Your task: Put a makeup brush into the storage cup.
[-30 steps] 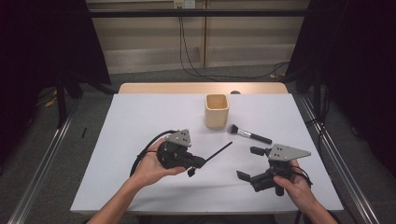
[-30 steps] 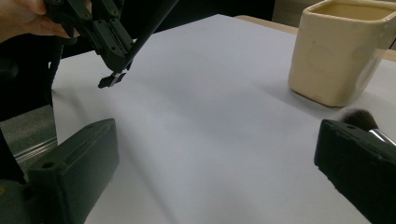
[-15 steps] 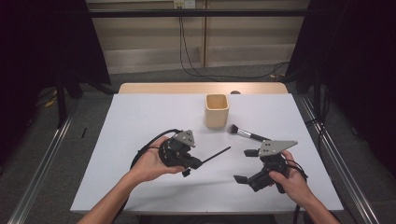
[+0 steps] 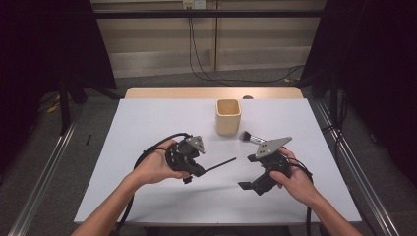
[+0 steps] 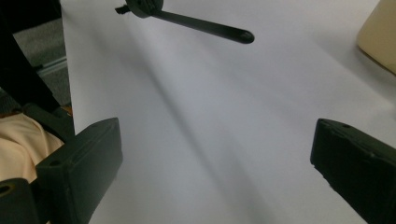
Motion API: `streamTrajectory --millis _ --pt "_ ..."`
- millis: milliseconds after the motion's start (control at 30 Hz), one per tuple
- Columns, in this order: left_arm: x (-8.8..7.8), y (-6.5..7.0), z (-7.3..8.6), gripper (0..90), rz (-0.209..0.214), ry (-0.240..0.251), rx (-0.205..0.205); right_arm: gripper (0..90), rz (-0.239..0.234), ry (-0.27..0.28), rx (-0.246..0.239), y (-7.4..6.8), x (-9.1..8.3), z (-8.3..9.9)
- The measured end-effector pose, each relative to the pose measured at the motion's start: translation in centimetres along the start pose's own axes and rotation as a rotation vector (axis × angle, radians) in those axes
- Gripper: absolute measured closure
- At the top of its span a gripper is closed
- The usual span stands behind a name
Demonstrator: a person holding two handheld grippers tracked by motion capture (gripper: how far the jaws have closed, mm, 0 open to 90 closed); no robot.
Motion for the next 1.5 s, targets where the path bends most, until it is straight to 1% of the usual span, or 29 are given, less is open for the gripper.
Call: streamTrajectory --millis 100,233,267,333,367,433,533,567,667,700,733,767,800,833,900,933,1000,1033,1067,1100,1133,1267,1300,1333,1367,1400,1433,1467,1500 --pt "-0.1 -0.1 -0.1 85.8 0.004 -0.018 0.013 2.0 0.004 -0.045 -0.018 0.1 0.1 -0.6" --pt "0.0 -0.1 -0.3 85.8 0.005 -0.043 0.026 2.0 -0.02 -0.095 -0.035 0.2 0.2 -1.3" --pt "0.1 -0.1 -0.4 85.8 0.004 -0.051 0.034 2.1 -0.031 -0.112 -0.043 0.2 0.3 -1.4" --pt "0.1 -0.1 -0.5 85.8 0.007 -0.061 0.044 2.3 -0.071 -0.143 -0.036 0.1 0.5 -1.5" --pt "0.1 0.0 -0.5 85.8 0.009 -0.068 0.041 2.8 -0.082 -0.169 -0.041 0.1 0.7 -1.6" --pt "0.3 0.0 -0.6 85.8 0.008 -0.077 0.05 2.6 -0.075 -0.193 -0.056 0.0 1.0 -1.7" --pt "0.3 0.0 -0.8 85.8 0.017 -0.104 0.071 3.0 -0.081 -0.233 -0.07 0.1 1.5 -1.7" --pt "0.3 0.1 -0.8 85.9 0.011 -0.114 0.076 3.1 -0.082 -0.24 -0.074 0.1 1.5 -1.7" --pt "0.4 0.0 -0.8 85.9 0.015 -0.126 0.079 3.5 -0.087 -0.279 -0.068 0.3 1.9 -1.8" --pt "0.5 0.0 -0.8 85.8 0.018 -0.128 0.072 3.7 -0.089 -0.283 -0.069 0.3 2.0 -2.0" --pt "0.5 -0.1 -0.8 85.8 0.019 -0.14 0.084 3.9 -0.095 -0.286 -0.071 0.4 2.2 -2.1" --pt "0.5 -0.1 -0.8 85.9 0.016 -0.144 0.085 3.8 -0.101 -0.302 -0.073 0.4 2.3 -2.2" --pt "0.6 -0.1 -0.8 85.8 0.019 -0.154 0.095 3.9 -0.105 -0.312 -0.077 0.4 2.5 -2.3" --pt "0.6 0.0 -0.8 85.8 0.003 -0.155 0.091 4.4 -0.104 -0.323 -0.082 0.5 2.6 -2.4" --pt "0.7 0.1 -0.9 85.8 0.01 -0.154 0.092 6.6 -0.099 -0.338 -0.097 0.6 2.8 -2.6" --pt "0.7 0.0 -0.9 85.8 0.021 -0.159 0.096 8.8 -0.104 -0.354 -0.091 0.6 2.9 -2.7" --pt "0.9 0.1 -1.0 85.8 0.023 -0.168 0.105 8.4 -0.118 -0.368 -0.091 0.8 3.1 -2.8" --pt "1.0 0.2 -1.0 85.8 0.02 -0.173 0.11 8.6 -0.117 -0.384 -0.091 0.9 3.1 -2.9" --pt "1.1 0.3 -1.0 85.8 0.025 -0.175 0.098 9.2 -0.112 -0.395 -0.099 1.0 3.2 -2.9" --pt "1.2 0.2 -1.0 85.9 0.03 -0.183 0.114 9.7 -0.116 -0.406 -0.105 1.1 3.3 -3.0" --pt "1.3 0.3 -1.1 85.8 0.029 -0.186 0.115 9.7 -0.119 -0.411 -0.108 1.1 3.3 -3.1" --pt "1.4 0.4 -1.3 85.8 0.028 -0.181 0.12 10.2 -0.14 -0.424 -0.127 1.5 3.7 -3.6" --pt "1.4 0.4 -1.3 85.8 0.037 -0.182 0.121 12.6 -0.137 -0.428 -0.138 1.6 3.8 -3.7" --pt "1.4 0.5 -1.3 85.8 0.035 -0.181 0.121 14.4 -0.142 -0.444 -0.138 1.5 3.9 -3.7" --pt "1.4 0.5 -1.3 85.8 0.042 -0.185 0.122 12.9 -0.145 -0.455 -0.134 1.6 4.1 -3.7" --pt "1.4 0.5 -1.3 85.8 0.048 -0.188 0.126 12.9 -0.154 -0.457 -0.143 1.7 4.3 -3.7" --pt "1.5 0.6 -1.3 85.8 0.049 -0.184 0.122 14.6 -0.162 -0.472 -0.14 1.6 4.5 -3.7" --pt "1.5 0.5 -1.3 85.9 0.051 -0.186 0.129 14.3 -0.152 -0.474 -0.147 1.7 4.6 -3.8" --pt "1.5 0.5 -1.3 85.8 0.054 -0.185 0.128 14.3 -0.153 -0.473 -0.152 1.8 4.8 -3.9"
Point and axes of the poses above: each handheld gripper's, and its own axes: x roughly forward along the jaws, z roughly out of its underside, y roughly to its right, the point moved 1 cm from there along x, roughly forward along the jaws, and after that the axes turned 12 degrees about -z, right-handed, at the moved point
